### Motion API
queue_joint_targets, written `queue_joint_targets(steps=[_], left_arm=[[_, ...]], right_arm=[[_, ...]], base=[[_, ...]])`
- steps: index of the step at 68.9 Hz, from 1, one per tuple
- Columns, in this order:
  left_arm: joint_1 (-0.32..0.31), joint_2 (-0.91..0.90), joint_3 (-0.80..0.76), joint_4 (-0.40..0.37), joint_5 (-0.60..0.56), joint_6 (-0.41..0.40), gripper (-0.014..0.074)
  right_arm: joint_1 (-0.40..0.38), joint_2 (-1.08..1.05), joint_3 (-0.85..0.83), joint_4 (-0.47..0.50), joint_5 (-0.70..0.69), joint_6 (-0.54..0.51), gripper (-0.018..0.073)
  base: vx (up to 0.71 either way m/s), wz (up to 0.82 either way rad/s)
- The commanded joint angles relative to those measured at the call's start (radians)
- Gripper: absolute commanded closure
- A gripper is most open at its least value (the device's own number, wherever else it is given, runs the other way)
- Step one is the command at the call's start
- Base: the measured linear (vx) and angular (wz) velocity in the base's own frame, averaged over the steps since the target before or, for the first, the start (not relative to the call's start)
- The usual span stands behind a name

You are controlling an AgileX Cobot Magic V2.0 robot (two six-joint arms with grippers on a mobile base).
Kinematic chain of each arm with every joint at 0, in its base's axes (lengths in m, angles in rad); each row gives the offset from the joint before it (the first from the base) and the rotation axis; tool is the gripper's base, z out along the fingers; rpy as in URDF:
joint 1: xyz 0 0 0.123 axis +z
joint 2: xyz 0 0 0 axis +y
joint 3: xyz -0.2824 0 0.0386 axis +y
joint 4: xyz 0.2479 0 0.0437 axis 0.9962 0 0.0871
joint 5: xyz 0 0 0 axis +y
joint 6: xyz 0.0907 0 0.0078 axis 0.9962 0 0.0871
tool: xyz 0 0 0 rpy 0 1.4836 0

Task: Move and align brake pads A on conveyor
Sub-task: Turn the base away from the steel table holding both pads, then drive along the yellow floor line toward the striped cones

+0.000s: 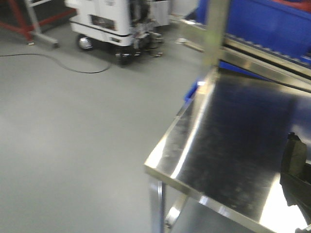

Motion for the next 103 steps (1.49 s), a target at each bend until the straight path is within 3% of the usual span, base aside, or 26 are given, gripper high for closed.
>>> queue_joint_targets(steps=[1, 103], left_arm=[[-0.001, 0.009, -0.029, -0.006, -0.103, -0.001, 0.0498], [-0.001, 0.009, -0.029, -0.006, -0.103, -0.001, 0.0498]], right_arm=[[-0.001, 0.003, -0.031, -0.014, -0.093, 0.001, 0.0503], [-0.001, 0.003, -0.031, -0.014, -0.091, 0.001, 0.0504]], base=[[-0.06, 0.83], [0.07, 0.61]])
